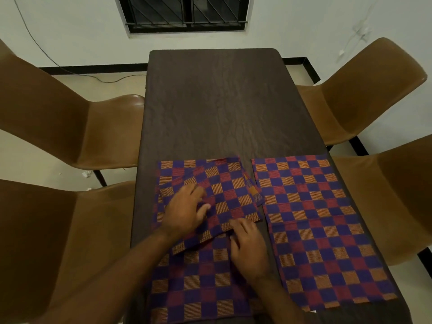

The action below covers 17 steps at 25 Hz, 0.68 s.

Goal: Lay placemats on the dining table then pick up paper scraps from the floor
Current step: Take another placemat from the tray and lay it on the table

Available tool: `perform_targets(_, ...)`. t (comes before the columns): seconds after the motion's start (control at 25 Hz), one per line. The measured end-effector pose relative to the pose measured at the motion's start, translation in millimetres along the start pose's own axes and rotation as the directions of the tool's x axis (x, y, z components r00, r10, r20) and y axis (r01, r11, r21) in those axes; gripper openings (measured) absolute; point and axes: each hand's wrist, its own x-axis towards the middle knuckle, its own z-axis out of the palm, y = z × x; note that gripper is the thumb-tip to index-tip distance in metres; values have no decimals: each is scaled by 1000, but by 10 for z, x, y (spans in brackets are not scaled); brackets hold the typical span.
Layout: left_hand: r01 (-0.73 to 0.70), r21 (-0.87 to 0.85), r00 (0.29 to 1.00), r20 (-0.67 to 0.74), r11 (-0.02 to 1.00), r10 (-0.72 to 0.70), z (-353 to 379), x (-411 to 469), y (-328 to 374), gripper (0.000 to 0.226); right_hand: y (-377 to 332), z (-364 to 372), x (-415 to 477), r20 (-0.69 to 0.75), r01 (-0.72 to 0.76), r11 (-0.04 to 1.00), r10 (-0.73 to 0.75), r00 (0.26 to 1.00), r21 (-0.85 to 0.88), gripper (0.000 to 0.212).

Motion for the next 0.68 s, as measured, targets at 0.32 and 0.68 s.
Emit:
perform_targets(0.32, -235, 190, 957, 217, 953, 192, 149, -912, -377, 45, 49, -209, 362, 373, 258, 936, -156, 915, -241, 82)
perform_targets(0.68, -232, 223, 973, 48, 947, 227, -65, -735, -566, 20, -164, -81, 393, 169, 209, 888, -152, 974, -410, 50)
